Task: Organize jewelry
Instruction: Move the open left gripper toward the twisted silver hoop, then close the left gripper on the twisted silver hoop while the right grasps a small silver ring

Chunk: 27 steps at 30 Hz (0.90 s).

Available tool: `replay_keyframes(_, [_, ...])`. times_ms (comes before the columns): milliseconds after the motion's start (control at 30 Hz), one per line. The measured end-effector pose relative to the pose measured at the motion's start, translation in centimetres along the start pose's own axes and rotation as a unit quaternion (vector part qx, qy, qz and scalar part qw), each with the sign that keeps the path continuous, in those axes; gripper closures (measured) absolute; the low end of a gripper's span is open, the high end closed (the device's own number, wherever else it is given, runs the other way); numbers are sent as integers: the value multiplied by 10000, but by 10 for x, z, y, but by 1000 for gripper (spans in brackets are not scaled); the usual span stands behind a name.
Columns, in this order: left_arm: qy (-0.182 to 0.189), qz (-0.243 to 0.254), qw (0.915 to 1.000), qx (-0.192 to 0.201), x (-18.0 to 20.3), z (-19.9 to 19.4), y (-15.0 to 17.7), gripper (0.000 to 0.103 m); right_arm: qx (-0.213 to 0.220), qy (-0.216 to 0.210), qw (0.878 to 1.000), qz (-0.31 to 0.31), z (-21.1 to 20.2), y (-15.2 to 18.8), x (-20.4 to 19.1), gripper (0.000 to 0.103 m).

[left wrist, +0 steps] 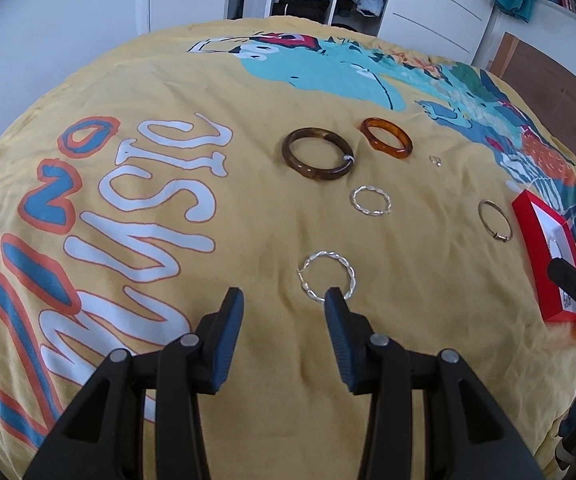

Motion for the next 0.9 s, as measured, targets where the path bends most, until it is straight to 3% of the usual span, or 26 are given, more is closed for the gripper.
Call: replay_keyframes(900, [143,231,9996,-76,11,23,2,63,-134,-161,9998,-40,27,5,-7,44])
Point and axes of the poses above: each gripper's, at about its wrist camera, not at the fingertips, and z roughly the way its jaws point, x to its right, y to its underside, the point moved 4 cm from there along z, roughly the way its jaws point, and after that the axes turned 10 degrees about -y, right-handed, at the moved point
